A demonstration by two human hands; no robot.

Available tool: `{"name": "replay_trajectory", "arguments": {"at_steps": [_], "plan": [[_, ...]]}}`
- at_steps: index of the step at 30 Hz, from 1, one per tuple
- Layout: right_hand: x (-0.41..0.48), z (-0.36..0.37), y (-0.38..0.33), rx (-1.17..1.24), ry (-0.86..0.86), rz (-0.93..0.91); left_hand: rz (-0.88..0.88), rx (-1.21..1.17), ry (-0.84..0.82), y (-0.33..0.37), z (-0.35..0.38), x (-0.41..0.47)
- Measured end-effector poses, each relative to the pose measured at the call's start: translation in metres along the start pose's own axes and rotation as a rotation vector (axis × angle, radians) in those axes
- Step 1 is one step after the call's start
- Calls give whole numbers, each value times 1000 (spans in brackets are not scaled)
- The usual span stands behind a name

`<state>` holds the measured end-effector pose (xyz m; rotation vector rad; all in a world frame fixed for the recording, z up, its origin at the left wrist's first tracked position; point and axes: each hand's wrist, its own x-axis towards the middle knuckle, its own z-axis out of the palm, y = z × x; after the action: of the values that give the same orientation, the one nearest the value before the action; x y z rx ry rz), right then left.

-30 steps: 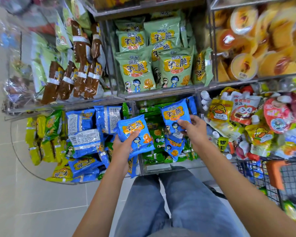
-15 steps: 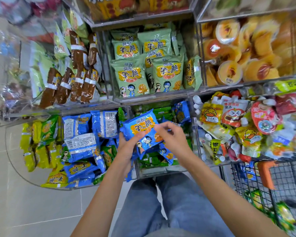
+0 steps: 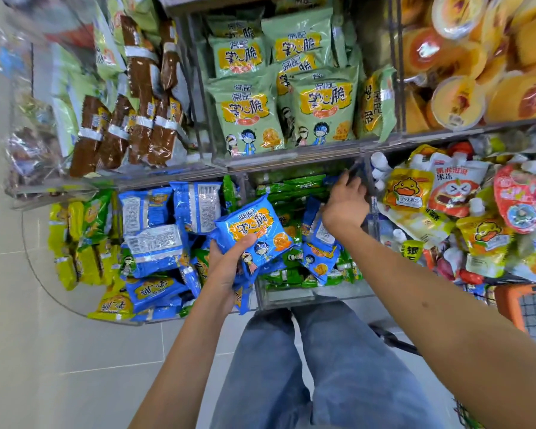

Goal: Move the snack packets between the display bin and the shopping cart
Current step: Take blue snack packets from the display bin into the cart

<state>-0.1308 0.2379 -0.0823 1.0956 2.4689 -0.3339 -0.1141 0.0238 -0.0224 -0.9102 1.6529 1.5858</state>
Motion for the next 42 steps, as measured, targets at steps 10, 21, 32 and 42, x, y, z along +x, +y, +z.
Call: {"name": "replay_trajectory", "arguments": {"at_steps": [10,21,32,42], "plan": [[-30,-15,30,151,196,-312,66,-13,-60,3,0,-12],[-160,-49,73,1420,-101,118,150,128,-264,6,-39,-63],[-302,-4,143,1733,231,764,87,609,-649,6,25,-82],[-346,24,228,1980,591,1135,61,936,-1017,-67,181,-147]]}}
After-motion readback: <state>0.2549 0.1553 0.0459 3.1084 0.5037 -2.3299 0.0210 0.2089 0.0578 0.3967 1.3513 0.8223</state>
